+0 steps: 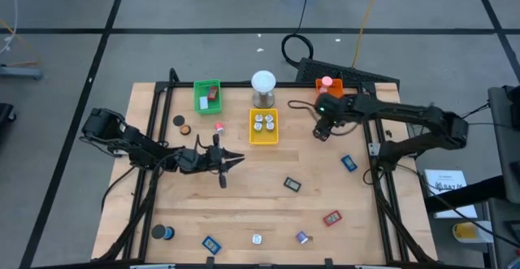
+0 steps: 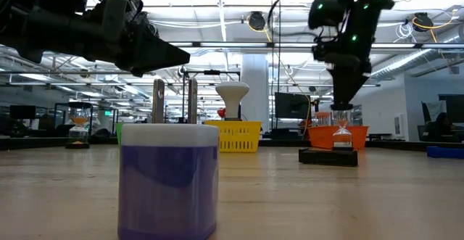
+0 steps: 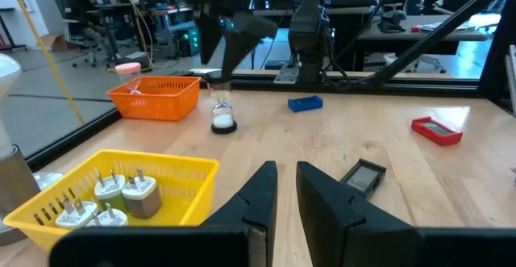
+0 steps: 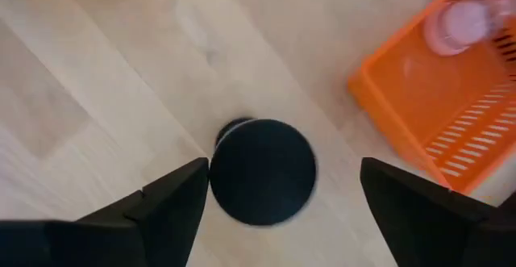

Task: Pick & Place Office items
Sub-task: Put the black white hourglass into the orange bin

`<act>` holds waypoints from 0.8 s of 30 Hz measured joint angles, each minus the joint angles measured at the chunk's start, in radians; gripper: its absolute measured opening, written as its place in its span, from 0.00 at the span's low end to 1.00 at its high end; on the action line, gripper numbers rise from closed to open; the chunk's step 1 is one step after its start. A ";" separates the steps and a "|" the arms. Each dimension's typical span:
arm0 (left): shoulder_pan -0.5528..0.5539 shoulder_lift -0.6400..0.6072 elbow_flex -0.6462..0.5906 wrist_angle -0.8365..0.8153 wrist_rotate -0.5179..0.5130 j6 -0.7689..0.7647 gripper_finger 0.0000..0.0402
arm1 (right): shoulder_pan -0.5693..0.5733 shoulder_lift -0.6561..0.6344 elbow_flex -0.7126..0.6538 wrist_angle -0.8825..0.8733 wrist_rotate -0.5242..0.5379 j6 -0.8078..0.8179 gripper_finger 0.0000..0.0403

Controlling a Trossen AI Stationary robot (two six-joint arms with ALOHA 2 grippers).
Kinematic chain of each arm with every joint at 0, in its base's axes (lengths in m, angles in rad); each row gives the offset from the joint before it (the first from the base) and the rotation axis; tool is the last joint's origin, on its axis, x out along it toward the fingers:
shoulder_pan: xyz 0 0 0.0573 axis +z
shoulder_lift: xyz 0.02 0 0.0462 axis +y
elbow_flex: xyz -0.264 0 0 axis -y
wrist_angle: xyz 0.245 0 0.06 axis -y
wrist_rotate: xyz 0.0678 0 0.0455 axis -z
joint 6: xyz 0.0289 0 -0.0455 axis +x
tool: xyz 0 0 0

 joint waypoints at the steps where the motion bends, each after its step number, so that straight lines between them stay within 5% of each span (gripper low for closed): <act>1: 0.000 0.000 0.000 -0.001 0.005 0.000 0.13 | 0.010 -0.036 -0.019 0.019 0.022 0.026 0.80; 10: 0.000 0.000 0.000 -0.009 0.008 0.000 0.13 | 0.141 -0.285 -0.364 0.394 0.091 0.209 0.80; 18: 0.000 0.000 0.000 -0.003 0.008 0.000 0.13 | 0.169 -0.281 -0.538 0.693 0.224 0.175 0.75; 24: 0.000 0.000 0.000 -0.004 0.007 0.000 0.13 | 0.169 -0.244 -0.582 0.829 0.224 0.152 0.64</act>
